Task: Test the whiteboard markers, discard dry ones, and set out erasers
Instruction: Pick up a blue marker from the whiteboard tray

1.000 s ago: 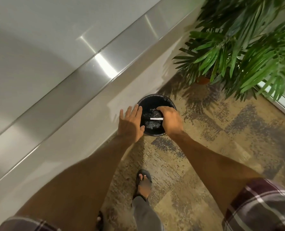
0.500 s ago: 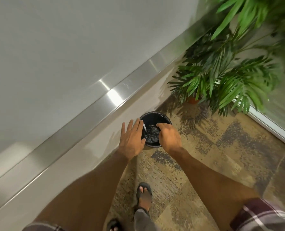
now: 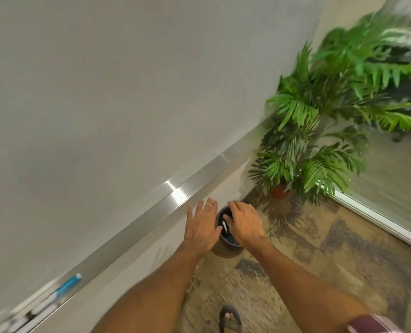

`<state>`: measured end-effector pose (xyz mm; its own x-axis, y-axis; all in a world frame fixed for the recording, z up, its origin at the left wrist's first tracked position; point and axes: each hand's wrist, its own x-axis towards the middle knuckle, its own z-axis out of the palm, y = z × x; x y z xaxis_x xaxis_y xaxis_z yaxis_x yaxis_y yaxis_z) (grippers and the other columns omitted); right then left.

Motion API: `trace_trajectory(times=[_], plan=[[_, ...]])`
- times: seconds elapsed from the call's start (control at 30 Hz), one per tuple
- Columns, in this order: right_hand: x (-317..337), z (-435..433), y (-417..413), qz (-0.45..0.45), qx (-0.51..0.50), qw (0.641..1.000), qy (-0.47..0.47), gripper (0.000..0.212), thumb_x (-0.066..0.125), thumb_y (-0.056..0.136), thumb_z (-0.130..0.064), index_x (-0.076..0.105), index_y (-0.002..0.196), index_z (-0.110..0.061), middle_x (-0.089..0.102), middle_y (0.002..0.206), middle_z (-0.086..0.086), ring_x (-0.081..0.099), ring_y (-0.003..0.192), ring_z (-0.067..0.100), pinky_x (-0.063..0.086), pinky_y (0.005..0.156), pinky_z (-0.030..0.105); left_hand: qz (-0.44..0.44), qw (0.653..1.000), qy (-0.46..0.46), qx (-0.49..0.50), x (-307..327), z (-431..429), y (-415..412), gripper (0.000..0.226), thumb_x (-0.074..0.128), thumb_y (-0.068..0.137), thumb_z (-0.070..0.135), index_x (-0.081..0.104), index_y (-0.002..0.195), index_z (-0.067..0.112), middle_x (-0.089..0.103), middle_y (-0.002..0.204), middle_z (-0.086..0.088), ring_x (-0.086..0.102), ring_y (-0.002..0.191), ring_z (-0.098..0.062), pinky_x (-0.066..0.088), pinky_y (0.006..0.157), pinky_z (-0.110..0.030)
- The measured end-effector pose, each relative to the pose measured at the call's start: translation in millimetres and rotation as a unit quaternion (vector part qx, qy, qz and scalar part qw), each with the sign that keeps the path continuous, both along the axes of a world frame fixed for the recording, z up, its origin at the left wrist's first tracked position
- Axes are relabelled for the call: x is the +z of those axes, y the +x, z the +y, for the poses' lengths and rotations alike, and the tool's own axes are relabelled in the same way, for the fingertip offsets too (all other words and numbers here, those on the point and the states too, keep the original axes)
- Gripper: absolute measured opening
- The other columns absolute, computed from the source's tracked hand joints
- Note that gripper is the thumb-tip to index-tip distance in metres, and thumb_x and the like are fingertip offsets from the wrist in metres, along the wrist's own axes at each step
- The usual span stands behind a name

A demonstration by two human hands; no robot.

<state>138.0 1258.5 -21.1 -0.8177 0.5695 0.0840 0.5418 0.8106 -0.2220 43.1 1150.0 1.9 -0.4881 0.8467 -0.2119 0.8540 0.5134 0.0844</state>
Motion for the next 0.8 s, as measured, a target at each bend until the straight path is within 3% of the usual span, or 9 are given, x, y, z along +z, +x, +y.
trace_trajectory(times=[0.23, 0.33, 0.43, 0.63, 0.8], plan=[[41.0, -70.3, 7.1, -0.030, -0.009, 0.999, 0.029, 0.068, 0.014, 0.092, -0.063, 0.037, 0.140, -0.020, 0.041, 0.144, 0.004, 0.033, 0.133, 0.025, 0.025, 0.112, 0.043, 0.055, 0.998, 0.007, 0.028, 42.3, -76.4, 6.0, 0.075, 0.028, 0.099, 0.059, -0.003, 0.156, 0.020, -0.007, 0.163, -0.005, -0.007, 0.150, -0.027, -0.008, 0.117, -0.051], [51.5, -93.5, 0.1, -0.038, 0.018, 0.999, 0.011, 0.070, 0.014, 0.093, -0.064, 0.027, 0.146, -0.022, 0.026, 0.154, 0.004, 0.018, 0.143, 0.024, 0.012, 0.117, 0.044, 0.069, 0.995, 0.006, 0.067, 49.3, -106.1, -1.6, 0.078, 0.026, 0.098, 0.061, -0.006, 0.155, 0.020, -0.010, 0.163, -0.005, -0.009, 0.150, -0.027, -0.008, 0.117, -0.052], [60.3, -114.7, -6.9, -0.030, 0.064, 0.997, 0.020, 0.068, 0.016, 0.092, -0.065, 0.031, 0.144, -0.023, 0.032, 0.150, 0.002, 0.023, 0.140, 0.022, 0.015, 0.116, 0.042, 0.073, 0.991, 0.016, 0.114, 56.6, -140.0, -5.3, 0.076, 0.022, 0.098, 0.061, -0.006, 0.155, 0.019, -0.009, 0.163, -0.005, -0.008, 0.150, -0.026, -0.006, 0.119, -0.052], [70.6, -159.0, -17.2, -0.023, 0.175, 0.984, 0.020, 0.072, 0.010, 0.088, -0.067, 0.034, 0.143, -0.026, 0.034, 0.149, 0.001, 0.026, 0.139, 0.021, 0.018, 0.116, 0.043, 0.064, 0.968, 0.023, 0.240, 66.8, -206.6, 9.2, 0.075, 0.015, 0.097, 0.064, -0.005, 0.155, 0.022, -0.010, 0.163, -0.002, -0.009, 0.150, -0.025, -0.016, 0.115, -0.049], [79.6, -212.1, -31.4, -0.023, 0.263, 0.964, 0.030, 0.083, -0.002, 0.082, -0.069, 0.030, 0.145, -0.026, 0.031, 0.152, 0.003, 0.020, 0.142, 0.023, 0.013, 0.117, 0.042, 0.075, 0.944, 0.033, 0.319, 71.4, -270.7, 26.5, 0.074, 0.014, 0.098, 0.062, -0.002, 0.156, 0.020, -0.004, 0.164, -0.002, -0.005, 0.150, -0.024, -0.007, 0.119, -0.052]])
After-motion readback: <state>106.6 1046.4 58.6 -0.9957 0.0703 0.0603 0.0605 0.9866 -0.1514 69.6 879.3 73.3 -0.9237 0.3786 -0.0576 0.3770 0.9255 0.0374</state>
